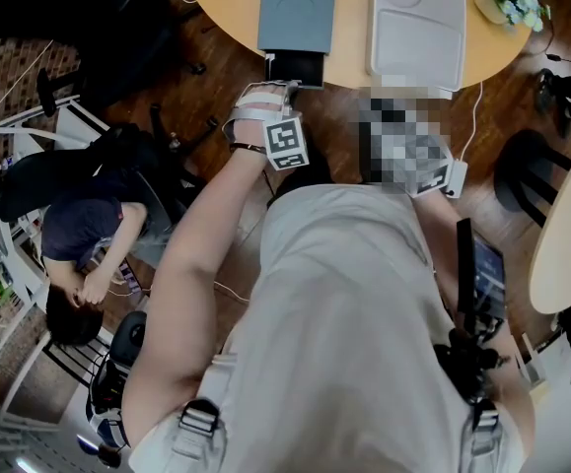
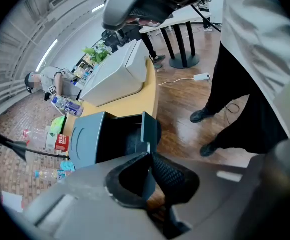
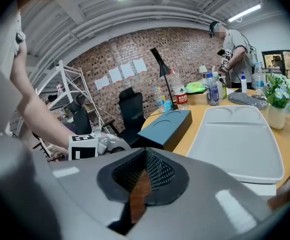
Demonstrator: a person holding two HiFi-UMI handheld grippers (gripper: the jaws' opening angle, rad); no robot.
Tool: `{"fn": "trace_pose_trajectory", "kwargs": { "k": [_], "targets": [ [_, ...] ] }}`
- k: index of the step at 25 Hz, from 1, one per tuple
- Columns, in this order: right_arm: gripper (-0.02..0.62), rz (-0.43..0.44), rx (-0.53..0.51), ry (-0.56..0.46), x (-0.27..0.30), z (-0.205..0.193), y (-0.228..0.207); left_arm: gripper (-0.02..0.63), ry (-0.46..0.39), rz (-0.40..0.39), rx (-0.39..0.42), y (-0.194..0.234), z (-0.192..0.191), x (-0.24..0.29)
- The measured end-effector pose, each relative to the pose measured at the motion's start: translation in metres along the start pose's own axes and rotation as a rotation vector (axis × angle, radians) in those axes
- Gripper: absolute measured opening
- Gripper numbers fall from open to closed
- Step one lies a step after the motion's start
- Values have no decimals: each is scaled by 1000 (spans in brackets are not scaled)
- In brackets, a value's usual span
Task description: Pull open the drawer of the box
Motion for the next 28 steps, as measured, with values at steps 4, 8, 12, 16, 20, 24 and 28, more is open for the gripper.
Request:
{"fn": "trace_pose_trajectory", "kwargs": {
  "k": [4, 8, 12, 16, 20, 24, 28],
  "targets": [
    [8, 7, -6, 1, 0, 0, 8, 29, -14, -20, 7, -15, 1, -11],
    [8, 18, -15, 5, 0, 0, 9, 29, -23, -41, 8, -29, 7, -16],
    [8, 29, -25, 8, 0, 0, 13, 28, -31, -60, 4, -43, 10, -21],
    [8, 41, -29, 16, -1, 1, 16, 28, -26, -74, -12, -49, 11, -26],
    [8, 57, -39, 31, -2, 1, 15, 28, -18, -98, -48, -51, 9, -24],
    [8, 68, -48, 40, -4, 4, 9, 30, -8, -133, -78, -54, 8, -17],
    [8, 79, -60, 44, -8, 11, -1, 34, 12, -138, -109, -54, 8, -15]
  ]
}}
Point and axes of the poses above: the fingertips, and each gripper's own axes: x forward along the fingers, y to its left, z out of its top, the point moved 6 cm from there along -x, backward along the fingers, and after that the axes turned 14 degrees about x, right-handed, at the moved point
